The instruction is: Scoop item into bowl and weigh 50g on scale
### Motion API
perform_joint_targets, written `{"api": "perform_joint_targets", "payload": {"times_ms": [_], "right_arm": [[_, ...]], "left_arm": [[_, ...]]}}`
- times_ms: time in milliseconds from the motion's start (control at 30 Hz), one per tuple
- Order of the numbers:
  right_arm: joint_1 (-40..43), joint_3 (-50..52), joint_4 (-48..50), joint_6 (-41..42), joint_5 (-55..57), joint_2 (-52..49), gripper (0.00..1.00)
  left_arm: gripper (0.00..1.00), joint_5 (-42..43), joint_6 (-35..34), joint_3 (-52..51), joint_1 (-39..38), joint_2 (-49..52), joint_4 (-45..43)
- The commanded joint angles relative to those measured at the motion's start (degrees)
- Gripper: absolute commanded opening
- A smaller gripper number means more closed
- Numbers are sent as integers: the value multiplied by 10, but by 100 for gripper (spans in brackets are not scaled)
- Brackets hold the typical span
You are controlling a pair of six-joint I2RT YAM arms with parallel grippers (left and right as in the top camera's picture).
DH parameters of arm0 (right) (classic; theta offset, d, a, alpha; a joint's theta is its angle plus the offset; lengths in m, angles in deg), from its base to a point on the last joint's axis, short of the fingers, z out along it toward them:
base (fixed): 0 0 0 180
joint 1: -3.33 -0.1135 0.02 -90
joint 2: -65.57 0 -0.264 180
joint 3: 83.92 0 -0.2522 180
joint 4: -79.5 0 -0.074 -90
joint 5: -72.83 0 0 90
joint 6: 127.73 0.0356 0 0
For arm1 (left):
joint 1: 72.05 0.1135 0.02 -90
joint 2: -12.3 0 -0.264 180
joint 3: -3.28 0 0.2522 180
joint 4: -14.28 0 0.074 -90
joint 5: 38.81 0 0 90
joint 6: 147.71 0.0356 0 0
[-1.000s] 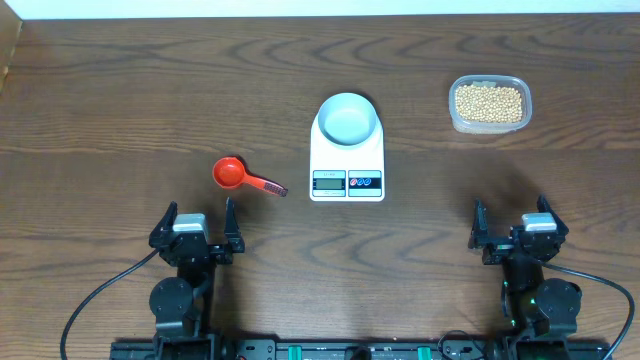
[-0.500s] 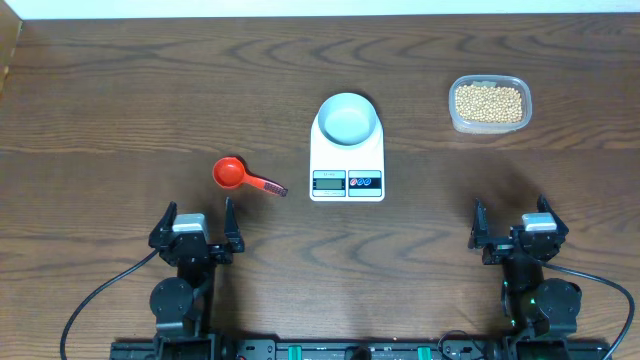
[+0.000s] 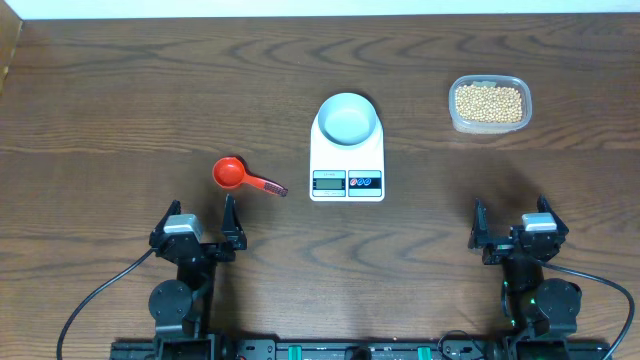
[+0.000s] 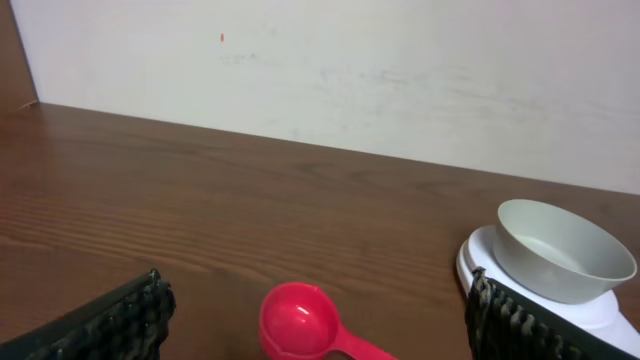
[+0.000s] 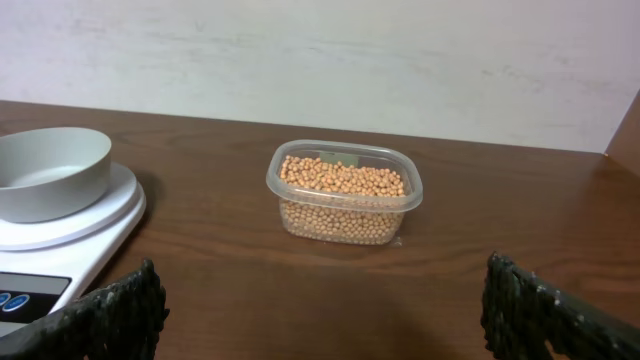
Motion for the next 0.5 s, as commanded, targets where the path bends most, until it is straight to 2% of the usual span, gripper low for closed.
{"api": "perform_joint_targets", "payload": {"times_ms": [0,267,467], "right_arm": [[-3,1,-2,-5,2,3,99],[-3,1,-2,-5,2,3,99],[-3,1,-2,-5,2,3,99]], "left_arm": [[95,9,-12,28,-2,0,-3],[95,9,-17,78,-2,34,21],[95,9,-17,129,-2,111,33]]}}
